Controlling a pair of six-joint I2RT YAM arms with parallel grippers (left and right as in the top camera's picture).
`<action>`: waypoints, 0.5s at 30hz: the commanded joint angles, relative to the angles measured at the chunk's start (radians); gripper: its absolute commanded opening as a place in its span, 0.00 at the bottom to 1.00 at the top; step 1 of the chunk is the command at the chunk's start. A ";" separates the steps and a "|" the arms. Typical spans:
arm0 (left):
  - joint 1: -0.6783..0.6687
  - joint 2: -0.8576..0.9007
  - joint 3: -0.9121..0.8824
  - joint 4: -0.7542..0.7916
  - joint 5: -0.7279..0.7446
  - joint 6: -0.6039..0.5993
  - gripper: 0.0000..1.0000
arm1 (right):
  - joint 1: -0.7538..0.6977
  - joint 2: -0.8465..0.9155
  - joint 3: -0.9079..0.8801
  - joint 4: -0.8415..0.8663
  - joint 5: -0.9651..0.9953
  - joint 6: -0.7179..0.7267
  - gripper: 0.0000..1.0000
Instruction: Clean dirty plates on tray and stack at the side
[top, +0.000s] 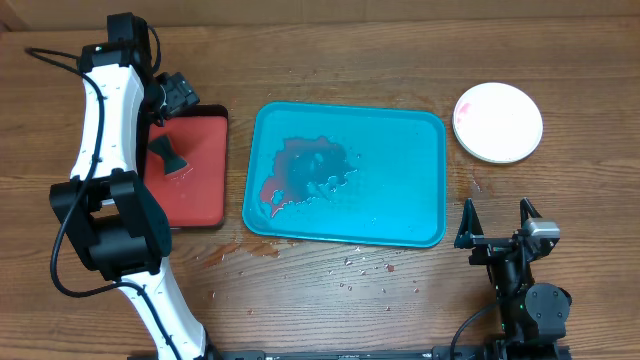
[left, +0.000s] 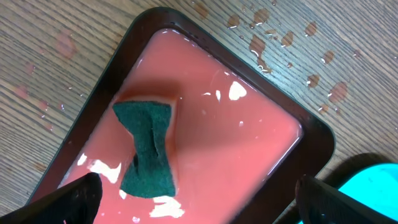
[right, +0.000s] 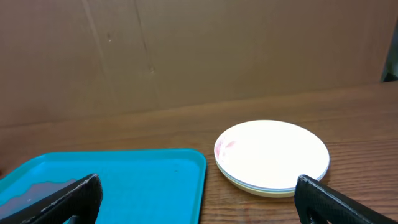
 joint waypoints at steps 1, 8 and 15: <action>-0.006 -0.032 0.015 0.000 0.004 0.007 1.00 | 0.006 -0.008 -0.011 0.006 0.006 0.003 1.00; -0.006 -0.032 0.015 -0.021 0.003 0.008 1.00 | 0.006 -0.008 -0.011 0.006 0.006 0.003 1.00; -0.015 -0.035 0.015 -0.053 0.061 0.017 1.00 | 0.006 -0.008 -0.011 0.006 0.006 0.003 1.00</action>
